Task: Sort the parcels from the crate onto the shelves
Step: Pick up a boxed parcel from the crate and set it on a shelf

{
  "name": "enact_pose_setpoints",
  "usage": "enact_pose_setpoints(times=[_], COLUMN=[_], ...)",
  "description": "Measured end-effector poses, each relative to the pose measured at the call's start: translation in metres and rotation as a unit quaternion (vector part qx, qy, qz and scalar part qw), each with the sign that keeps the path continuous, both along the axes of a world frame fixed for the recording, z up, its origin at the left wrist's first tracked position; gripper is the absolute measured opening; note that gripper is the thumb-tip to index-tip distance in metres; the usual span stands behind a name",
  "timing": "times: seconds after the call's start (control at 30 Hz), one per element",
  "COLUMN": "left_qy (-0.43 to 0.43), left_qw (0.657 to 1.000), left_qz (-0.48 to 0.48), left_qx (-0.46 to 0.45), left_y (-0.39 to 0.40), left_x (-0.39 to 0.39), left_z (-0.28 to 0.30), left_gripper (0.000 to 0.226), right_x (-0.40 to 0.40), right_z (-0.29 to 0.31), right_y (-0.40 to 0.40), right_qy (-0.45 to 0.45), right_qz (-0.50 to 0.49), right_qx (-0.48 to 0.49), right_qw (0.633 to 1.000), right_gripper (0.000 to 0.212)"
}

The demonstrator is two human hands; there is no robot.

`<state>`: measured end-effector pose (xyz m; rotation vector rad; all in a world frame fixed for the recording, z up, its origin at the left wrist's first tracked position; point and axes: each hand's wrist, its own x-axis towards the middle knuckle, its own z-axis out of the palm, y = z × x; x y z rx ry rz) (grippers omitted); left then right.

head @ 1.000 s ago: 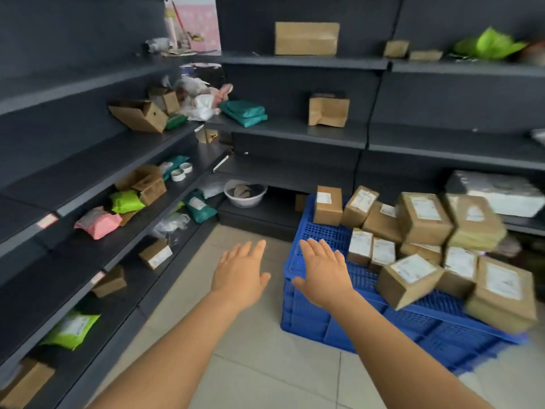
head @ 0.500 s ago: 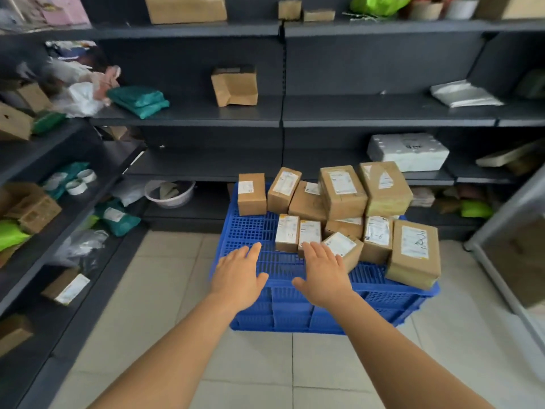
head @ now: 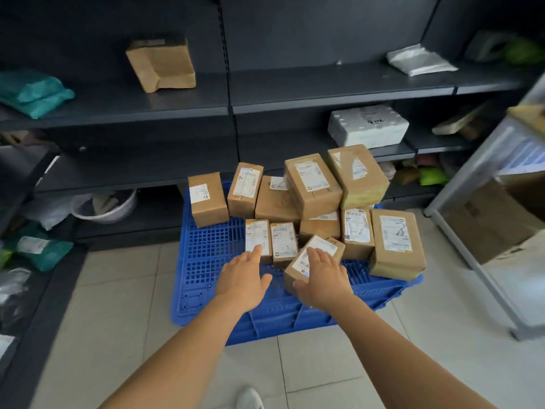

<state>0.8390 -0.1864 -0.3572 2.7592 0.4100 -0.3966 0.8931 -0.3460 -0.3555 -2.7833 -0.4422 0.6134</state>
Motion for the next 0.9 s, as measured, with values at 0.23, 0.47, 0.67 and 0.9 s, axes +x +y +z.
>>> enact_pose_setpoints(times=[0.23,0.47,0.67,0.9], left_qy=[0.035,0.077,0.096,0.113], left_qw=[0.999,0.996,0.992,0.986], left_qz=[0.023,0.043,0.068,0.094], left_qx=[-0.029,-0.032,-0.054,-0.084], left_y=[0.040,0.066,0.080,0.084], left_x=[0.048,0.082,0.110,0.146], left_z=[-0.042,-0.092,-0.139,-0.189], left_gripper=[0.072,0.073,0.073,0.075], right_x=[0.049,0.087,0.124,0.160], right_z=[-0.028,-0.084,-0.135,-0.178], right_y=[0.052,0.091,0.113,0.127], right_qy=[0.008,0.057,0.099,0.138], right_qz=[-0.015,-0.005,-0.002,-0.014], right_qx=[0.018,-0.005,-0.072,-0.168], right_qw=[1.000,0.998,0.993,0.976], right_gripper=[0.077,0.082,0.093,0.100])
